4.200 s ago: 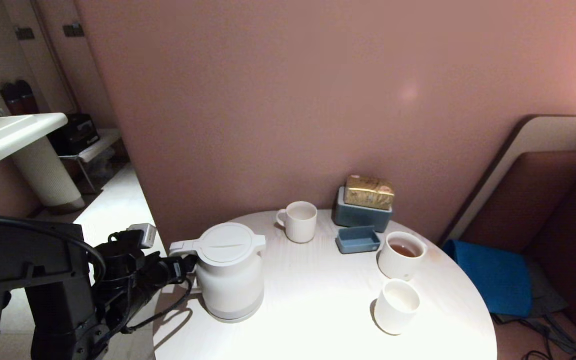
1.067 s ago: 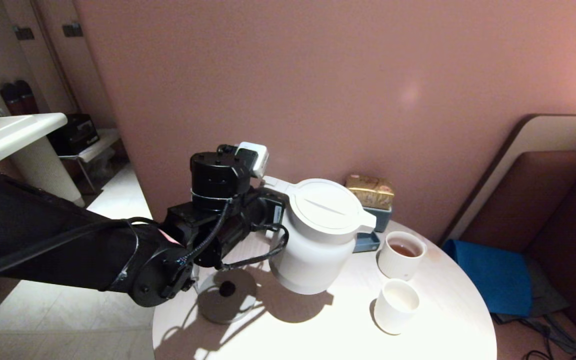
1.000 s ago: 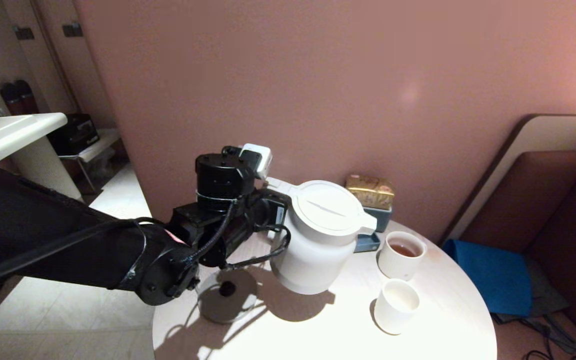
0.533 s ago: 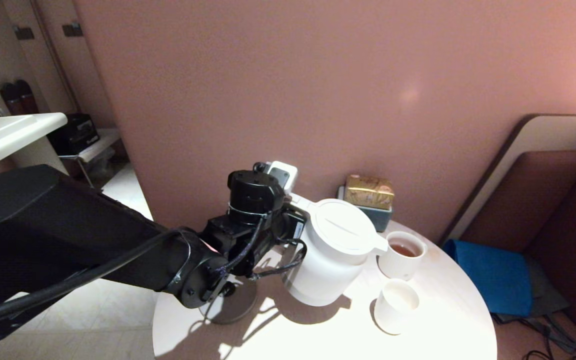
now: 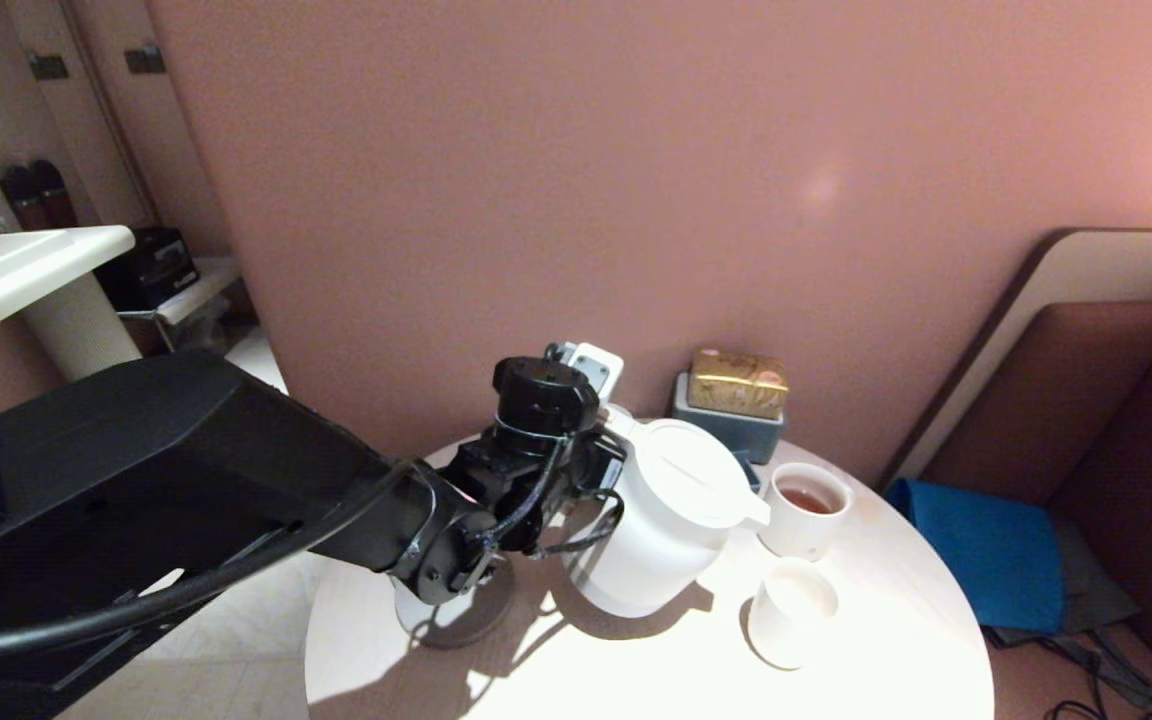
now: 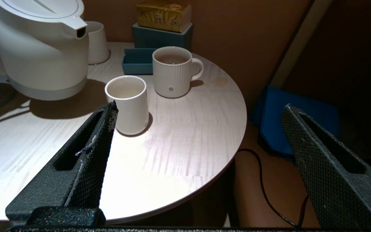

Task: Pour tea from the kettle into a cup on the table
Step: Pour water into the cup

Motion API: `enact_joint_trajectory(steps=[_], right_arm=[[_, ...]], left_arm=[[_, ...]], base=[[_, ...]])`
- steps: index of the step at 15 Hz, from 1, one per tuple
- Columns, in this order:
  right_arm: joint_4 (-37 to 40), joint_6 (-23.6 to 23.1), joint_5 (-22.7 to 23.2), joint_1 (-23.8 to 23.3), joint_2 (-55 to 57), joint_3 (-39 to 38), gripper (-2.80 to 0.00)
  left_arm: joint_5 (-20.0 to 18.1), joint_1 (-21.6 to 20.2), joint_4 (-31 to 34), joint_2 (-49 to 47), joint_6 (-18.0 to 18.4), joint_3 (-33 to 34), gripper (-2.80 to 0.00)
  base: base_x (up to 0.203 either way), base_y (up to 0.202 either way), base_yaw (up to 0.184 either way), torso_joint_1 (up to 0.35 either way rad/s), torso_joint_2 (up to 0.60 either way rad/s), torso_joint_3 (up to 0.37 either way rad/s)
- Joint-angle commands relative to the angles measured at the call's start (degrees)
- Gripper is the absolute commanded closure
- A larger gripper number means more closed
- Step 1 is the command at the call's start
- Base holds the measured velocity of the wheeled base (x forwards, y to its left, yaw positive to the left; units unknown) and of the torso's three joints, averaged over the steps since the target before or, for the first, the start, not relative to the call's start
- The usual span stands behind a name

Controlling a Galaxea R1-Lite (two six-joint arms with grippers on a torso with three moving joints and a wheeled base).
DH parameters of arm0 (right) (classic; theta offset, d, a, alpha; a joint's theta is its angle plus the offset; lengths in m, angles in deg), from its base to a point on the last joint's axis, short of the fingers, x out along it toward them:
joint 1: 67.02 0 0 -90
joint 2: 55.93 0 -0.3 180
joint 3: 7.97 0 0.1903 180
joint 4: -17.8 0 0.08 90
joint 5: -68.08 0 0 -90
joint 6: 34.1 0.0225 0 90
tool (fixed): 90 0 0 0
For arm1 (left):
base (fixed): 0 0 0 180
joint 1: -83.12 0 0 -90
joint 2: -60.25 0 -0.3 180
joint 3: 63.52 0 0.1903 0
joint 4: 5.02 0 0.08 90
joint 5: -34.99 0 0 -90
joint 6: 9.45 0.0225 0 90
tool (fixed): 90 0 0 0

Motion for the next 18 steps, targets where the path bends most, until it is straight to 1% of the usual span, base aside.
enact_joint_trajectory(steps=[1, 4, 7, 9, 11, 13, 15, 18], right_arm=[[-0.02, -0.04, -0.01, 0.02, 0.07, -0.01, -2.80], [-0.02, -0.04, 0.04, 0.02, 0.07, -0.01, -2.80], [-0.02, -0.04, -0.01, 0.02, 0.07, -0.01, -2.80], [-0.02, -0.04, -0.01, 0.02, 0.07, -0.01, -2.80], [-0.02, -0.04, -0.01, 0.02, 0.07, -0.01, -2.80], [-0.02, -0.04, -0.01, 0.02, 0.07, -0.01, -2.80], [-0.02, -0.04, -0.01, 0.02, 0.07, -0.01, -2.80], [-0.02, -0.04, -0.01, 0.02, 0.07, -0.01, -2.80]], left_arm=[[0.16, 0.03, -0.26, -1.41, 0.18, -1.37, 0.00], [0.16, 0.10, -0.04, -2.34, 1.50, -3.64, 0.00], [0.25, 0.46, 3.56, -2.66, 1.58, -6.19, 0.00], [0.91, 0.54, 3.82, -3.50, 1.86, -7.90, 0.00], [1.04, 0.55, 3.91, -4.30, 3.25, -9.37, 0.00], [1.15, 1.09, 4.27, -4.77, 4.15, -10.30, 0.00], [1.89, 1.82, 6.35, -4.84, 4.69, -11.98, 0.00], [1.96, 2.96, 8.38, -5.26, 5.42, -14.30, 0.00]], base=[[0.000, 0.000, 0.000, 0.000, 0.00, 0.000], [0.000, 0.000, 0.000, 0.000, 0.00, 0.000], [0.000, 0.000, 0.000, 0.000, 0.00, 0.000], [0.000, 0.000, 0.000, 0.000, 0.00, 0.000], [0.000, 0.000, 0.000, 0.000, 0.00, 0.000], [0.000, 0.000, 0.000, 0.000, 0.00, 0.000], [0.000, 0.000, 0.000, 0.000, 0.00, 0.000], [0.000, 0.000, 0.000, 0.000, 0.00, 0.000]])
